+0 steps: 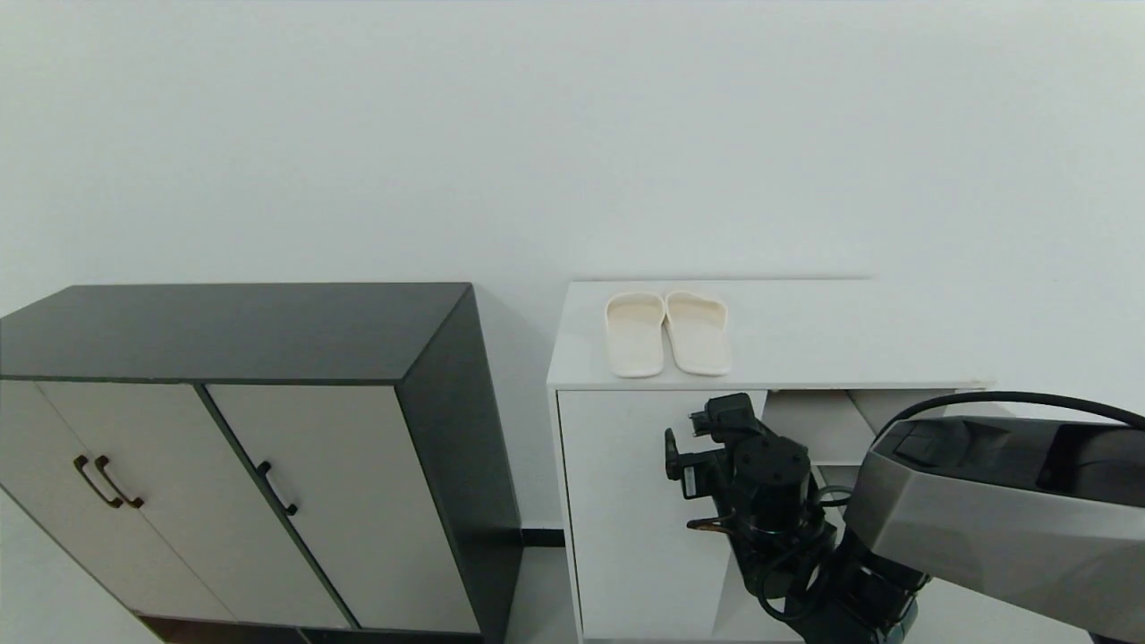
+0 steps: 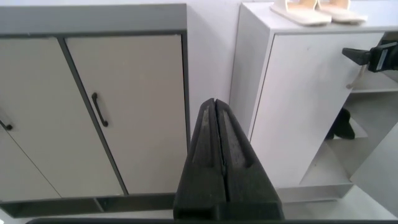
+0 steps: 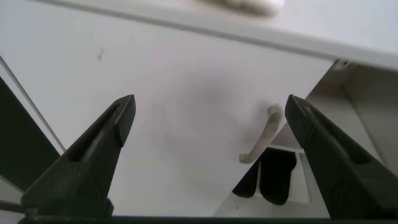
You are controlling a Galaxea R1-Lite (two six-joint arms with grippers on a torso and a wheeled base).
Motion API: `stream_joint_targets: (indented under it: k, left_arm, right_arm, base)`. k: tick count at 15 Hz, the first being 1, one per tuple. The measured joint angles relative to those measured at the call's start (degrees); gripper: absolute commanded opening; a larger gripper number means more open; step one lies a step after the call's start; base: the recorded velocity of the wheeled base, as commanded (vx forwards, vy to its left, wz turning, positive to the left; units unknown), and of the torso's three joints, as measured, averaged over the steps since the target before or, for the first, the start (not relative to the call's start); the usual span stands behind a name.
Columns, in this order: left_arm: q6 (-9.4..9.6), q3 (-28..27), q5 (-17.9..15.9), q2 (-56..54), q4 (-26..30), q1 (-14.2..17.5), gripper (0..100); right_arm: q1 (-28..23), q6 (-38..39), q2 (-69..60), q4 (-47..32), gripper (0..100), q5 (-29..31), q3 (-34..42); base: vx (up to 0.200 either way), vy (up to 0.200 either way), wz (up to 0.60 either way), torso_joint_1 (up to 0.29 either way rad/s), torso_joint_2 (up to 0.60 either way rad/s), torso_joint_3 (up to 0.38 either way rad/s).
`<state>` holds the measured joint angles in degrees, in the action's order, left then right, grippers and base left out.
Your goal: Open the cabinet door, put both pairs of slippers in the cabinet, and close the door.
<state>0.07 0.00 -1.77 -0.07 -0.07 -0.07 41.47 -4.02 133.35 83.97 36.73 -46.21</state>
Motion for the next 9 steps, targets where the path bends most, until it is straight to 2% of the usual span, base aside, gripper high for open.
stream_joint_targets:
  k: [6,9]
  left_arm:
    - [0.02,0.00,0.02,0.00,0.00,0.00,0]
    - [0.02,0.00,0.00,0.00,0.00,0.00,0]
  right_arm:
    - [-0.05,0.04,0.28,0.35,100,-0.04,0.00]
    - [0.00,-0.18,0.27,3.86,100,-3.38,1.43]
  base:
    - [0.000,0.000,0.00,0.207,-0.45,-0.244]
    - [0.000,0.000,0.00,0.095,-0.22,-0.108]
